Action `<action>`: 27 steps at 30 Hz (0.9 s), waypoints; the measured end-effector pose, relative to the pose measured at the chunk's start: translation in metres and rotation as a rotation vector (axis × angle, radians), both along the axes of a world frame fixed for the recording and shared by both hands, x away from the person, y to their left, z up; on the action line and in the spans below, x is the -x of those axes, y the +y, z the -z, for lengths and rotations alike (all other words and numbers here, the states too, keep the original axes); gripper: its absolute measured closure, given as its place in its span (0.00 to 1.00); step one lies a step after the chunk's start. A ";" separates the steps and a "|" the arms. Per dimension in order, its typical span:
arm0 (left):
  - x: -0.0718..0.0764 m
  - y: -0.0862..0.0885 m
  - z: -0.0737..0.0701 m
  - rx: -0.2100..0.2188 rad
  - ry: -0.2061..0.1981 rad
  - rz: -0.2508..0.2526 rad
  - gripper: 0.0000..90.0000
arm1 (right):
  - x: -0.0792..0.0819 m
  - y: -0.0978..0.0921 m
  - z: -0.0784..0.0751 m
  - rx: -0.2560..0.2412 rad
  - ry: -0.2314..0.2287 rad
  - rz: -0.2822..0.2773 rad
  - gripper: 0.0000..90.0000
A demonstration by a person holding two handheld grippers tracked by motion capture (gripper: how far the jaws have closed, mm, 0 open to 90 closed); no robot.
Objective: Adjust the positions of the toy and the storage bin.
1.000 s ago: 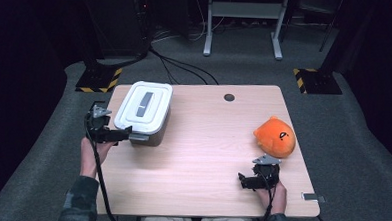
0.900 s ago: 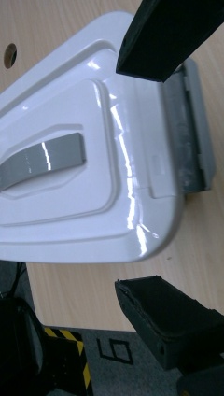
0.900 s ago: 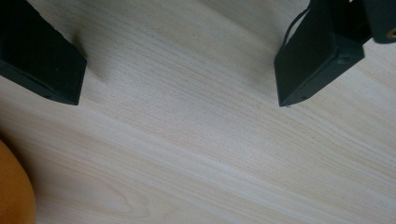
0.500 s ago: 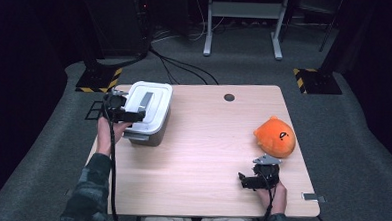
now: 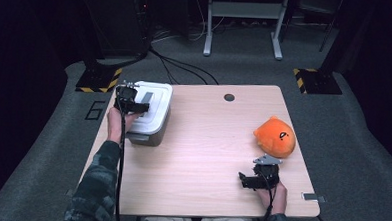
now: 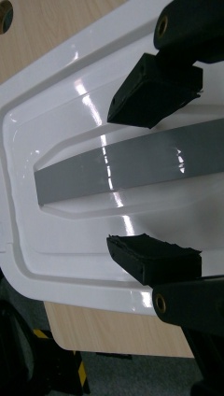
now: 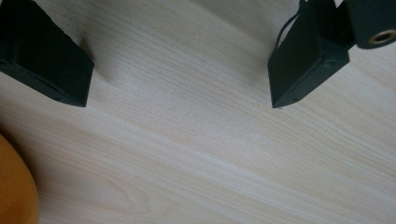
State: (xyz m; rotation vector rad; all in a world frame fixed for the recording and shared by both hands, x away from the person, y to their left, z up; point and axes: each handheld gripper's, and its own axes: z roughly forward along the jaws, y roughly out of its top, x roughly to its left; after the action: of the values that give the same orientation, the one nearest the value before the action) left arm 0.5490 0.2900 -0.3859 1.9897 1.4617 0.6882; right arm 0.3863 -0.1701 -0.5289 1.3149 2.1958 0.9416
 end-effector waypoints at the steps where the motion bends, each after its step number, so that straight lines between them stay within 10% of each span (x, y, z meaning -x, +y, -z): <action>1: -0.001 0.000 0.000 0.004 -0.004 -0.003 0.43 | 0.000 0.000 0.000 0.000 0.000 0.000 0.07; 8: -0.003 -0.005 0.000 0.013 -0.004 0.031 0.69 | 0.000 0.000 0.000 0.000 -0.007 0.003 0.08; 27: 0.006 -0.012 0.003 0.083 -0.009 0.106 0.73 | 0.000 0.000 0.000 -0.001 -0.009 0.004 0.09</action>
State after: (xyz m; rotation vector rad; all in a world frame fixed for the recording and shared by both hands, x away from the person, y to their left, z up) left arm 0.5426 0.2785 -0.3889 1.9816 1.3473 0.5813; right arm 0.3863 -0.1706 -0.5288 1.3123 2.1862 0.9452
